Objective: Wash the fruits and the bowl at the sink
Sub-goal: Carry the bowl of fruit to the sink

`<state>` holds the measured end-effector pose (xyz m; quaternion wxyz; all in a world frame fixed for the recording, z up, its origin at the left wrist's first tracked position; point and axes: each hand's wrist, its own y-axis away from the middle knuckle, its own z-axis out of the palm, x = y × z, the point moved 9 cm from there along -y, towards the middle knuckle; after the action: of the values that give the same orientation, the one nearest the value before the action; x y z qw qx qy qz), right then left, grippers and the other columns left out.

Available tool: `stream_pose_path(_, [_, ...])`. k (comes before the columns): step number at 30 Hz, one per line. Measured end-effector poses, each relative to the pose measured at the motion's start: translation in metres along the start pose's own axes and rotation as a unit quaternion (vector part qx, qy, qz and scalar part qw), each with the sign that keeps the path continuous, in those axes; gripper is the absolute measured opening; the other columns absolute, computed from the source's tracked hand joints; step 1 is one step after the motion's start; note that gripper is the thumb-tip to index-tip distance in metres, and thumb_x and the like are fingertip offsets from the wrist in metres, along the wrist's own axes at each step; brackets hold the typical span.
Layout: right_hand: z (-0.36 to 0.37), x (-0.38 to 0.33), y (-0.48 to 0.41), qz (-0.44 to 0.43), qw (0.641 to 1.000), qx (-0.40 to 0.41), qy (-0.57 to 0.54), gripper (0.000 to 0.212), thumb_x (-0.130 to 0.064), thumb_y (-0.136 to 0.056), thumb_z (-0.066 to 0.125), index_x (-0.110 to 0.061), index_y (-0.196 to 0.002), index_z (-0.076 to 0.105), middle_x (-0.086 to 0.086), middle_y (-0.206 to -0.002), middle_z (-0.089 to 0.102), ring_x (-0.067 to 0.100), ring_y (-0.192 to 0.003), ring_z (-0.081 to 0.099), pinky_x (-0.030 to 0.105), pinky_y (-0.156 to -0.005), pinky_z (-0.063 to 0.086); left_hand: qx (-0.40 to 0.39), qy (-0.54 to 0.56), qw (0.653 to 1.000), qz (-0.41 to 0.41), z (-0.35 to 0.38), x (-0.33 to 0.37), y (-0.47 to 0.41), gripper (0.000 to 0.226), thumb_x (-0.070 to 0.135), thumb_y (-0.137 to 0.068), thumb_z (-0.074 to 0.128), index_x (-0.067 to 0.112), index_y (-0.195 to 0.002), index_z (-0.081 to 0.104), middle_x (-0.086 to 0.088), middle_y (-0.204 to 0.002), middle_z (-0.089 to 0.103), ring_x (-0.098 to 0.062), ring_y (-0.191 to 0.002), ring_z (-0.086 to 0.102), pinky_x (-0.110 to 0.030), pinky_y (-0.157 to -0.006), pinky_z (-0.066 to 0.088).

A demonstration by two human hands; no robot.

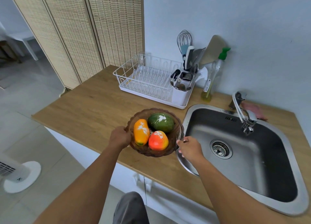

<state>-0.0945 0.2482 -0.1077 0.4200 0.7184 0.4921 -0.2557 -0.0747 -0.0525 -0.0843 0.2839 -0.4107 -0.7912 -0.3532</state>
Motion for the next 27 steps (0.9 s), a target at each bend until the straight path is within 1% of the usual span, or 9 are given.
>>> stream_pose_path(4, [0.011,0.004,0.000,0.027,0.998,-0.017,-0.062,0.014,-0.020,-0.096,0.055,-0.020,-0.103,0.044,0.009,-0.106,0.062,0.030,-0.093,0.067,0.045,-0.083,0.059,-0.008,0.064,0.997,-0.040,0.011,-0.027,-0.021,0.021,0.031,-0.084,0.061,0.014,-0.096,0.058,-0.024,-0.110,0.066,-0.045,-0.095,0.066,-0.057,-0.082,0.057])
stream_pose_path(7, [0.009,0.006,-0.001,0.023,0.997,-0.004,-0.068,0.009,-0.013,-0.095,0.052,-0.018,-0.098,0.045,0.008,-0.101,0.061,0.032,-0.091,0.067,0.045,-0.080,0.059,-0.009,0.085,0.995,-0.049,0.011,-0.027,-0.016,0.011,0.025,-0.087,0.065,0.017,-0.092,0.058,-0.023,-0.107,0.067,-0.042,-0.094,0.067,-0.055,-0.080,0.058])
stream_pose_path(12, [-0.003,0.003,0.005,0.014,0.998,-0.002,-0.060,0.009,-0.011,-0.095,0.053,-0.017,-0.095,0.046,0.007,-0.098,0.060,0.034,-0.087,0.069,0.034,-0.066,0.054,-0.009,0.144,0.988,-0.063,0.006,-0.003,0.014,0.012,0.011,-0.088,0.066,0.009,-0.097,0.059,-0.021,-0.105,0.065,-0.042,-0.091,0.068,-0.053,-0.074,0.061])
stream_pose_path(16, [-0.023,0.003,0.008,0.012,0.998,0.010,-0.062,0.018,-0.007,-0.091,0.054,-0.018,-0.081,0.045,0.010,-0.092,0.061,0.035,-0.086,0.068,0.044,-0.073,0.059,-0.013,0.160,0.985,-0.063,0.012,0.009,0.023,0.018,0.006,-0.089,0.065,0.005,-0.105,0.058,-0.022,-0.106,0.063,-0.040,-0.089,0.067,-0.049,-0.070,0.061])
stream_pose_path(19, [-0.042,0.003,0.012,0.005,0.998,0.019,-0.056,0.015,-0.010,-0.089,0.055,-0.018,-0.081,0.045,0.013,-0.096,0.065,0.035,-0.084,0.071,0.040,-0.066,0.057,-0.012,0.163,0.985,-0.051,0.017,0.022,0.028,0.015,0.003,-0.086,0.066,0.004,-0.100,0.061,-0.022,-0.103,0.066,-0.039,-0.089,0.068,-0.049,-0.073,0.061])
stream_pose_path(21, [-0.056,0.008,0.013,0.009,0.998,0.025,-0.057,0.013,-0.012,-0.089,0.056,-0.017,-0.082,0.046,0.015,-0.097,0.067,0.034,-0.084,0.071,0.046,-0.076,0.058,-0.010,0.158,0.987,-0.038,0.023,0.031,0.030,0.017,0.003,-0.082,0.067,0.003,-0.099,0.065,-0.022,-0.101,0.068,-0.037,-0.087,0.069,-0.050,-0.077,0.061])
stream_pose_path(23, [-0.070,0.013,0.017,0.015,0.998,0.033,-0.057,0.014,-0.012,-0.090,0.056,-0.017,-0.082,0.046,0.016,-0.096,0.068,0.031,-0.080,0.072,0.044,-0.078,0.057,-0.016,0.160,0.987,-0.025,0.031,0.042,0.034,0.019,0.001,-0.083,0.065,0.002,-0.102,0.064,-0.022,-0.099,0.068,-0.033,-0.079,0.067,-0.044,-0.070,0.061])
stream_pose_path(25, [-0.082,0.020,0.020,0.023,0.996,0.041,-0.071,0.012,-0.010,-0.091,0.056,-0.014,-0.086,0.046,0.016,-0.095,0.068,0.026,-0.070,0.072,0.038,-0.071,0.055,-0.022,0.164,0.986,-0.012,0.040,0.053,0.041,0.016,-0.001,-0.085,0.064,0.001,-0.101,0.063,-0.023,-0.097,0.067,-0.029,-0.072,0.063,-0.034,-0.055,0.058])
stream_pose_path(27, [-0.094,0.027,0.023,0.030,0.995,0.043,-0.086,0.008,-0.008,-0.091,0.056,-0.009,-0.092,0.048,0.017,-0.097,0.067,0.025,-0.065,0.069,0.036,-0.067,0.056,-0.027,0.156,0.987,0.000,0.049,0.064,0.044,0.015,0.000,-0.084,0.066,0.000,-0.099,0.063,-0.022,-0.096,0.066,-0.024,-0.068,0.062,-0.029,-0.046,0.055])
